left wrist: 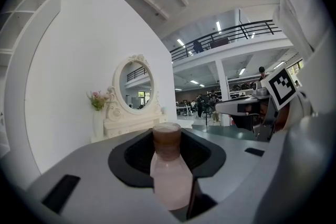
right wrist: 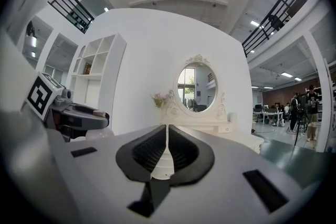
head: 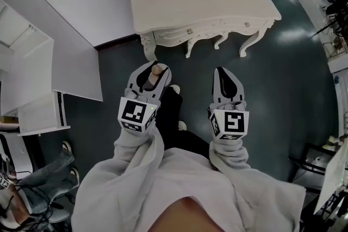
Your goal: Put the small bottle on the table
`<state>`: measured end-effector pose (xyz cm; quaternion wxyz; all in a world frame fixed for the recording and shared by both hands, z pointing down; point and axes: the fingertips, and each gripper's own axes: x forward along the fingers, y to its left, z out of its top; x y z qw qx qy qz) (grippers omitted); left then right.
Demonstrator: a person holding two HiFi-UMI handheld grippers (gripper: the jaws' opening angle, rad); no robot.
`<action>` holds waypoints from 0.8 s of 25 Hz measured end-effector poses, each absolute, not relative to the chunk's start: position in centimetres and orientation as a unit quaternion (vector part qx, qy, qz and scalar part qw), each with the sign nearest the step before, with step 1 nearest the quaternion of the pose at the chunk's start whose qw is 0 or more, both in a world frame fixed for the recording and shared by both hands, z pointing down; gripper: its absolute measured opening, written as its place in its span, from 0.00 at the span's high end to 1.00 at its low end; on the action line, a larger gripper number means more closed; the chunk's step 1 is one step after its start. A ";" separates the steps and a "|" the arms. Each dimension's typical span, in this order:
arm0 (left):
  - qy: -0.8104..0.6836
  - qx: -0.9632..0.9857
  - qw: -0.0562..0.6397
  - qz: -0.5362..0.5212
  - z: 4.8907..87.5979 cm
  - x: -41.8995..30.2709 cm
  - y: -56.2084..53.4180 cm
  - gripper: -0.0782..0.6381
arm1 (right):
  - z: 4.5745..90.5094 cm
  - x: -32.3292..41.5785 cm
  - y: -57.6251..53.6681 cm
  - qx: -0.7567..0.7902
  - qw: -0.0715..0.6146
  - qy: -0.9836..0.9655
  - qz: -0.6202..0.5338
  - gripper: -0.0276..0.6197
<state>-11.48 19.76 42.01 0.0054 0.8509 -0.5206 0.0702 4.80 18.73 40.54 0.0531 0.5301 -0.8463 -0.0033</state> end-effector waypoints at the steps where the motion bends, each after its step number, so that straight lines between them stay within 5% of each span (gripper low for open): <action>1: -0.521 0.851 0.006 0.070 42.1 -11.5 19.4 0.68 | 40.5 4.7 18.4 0.530 0.054 -0.847 -0.006 0.90; 20: -0.493 0.868 -0.005 0.059 40.1 -10.5 5.1 0.68 | 38.2 5.1 4.5 0.550 0.058 -0.833 -0.030 0.90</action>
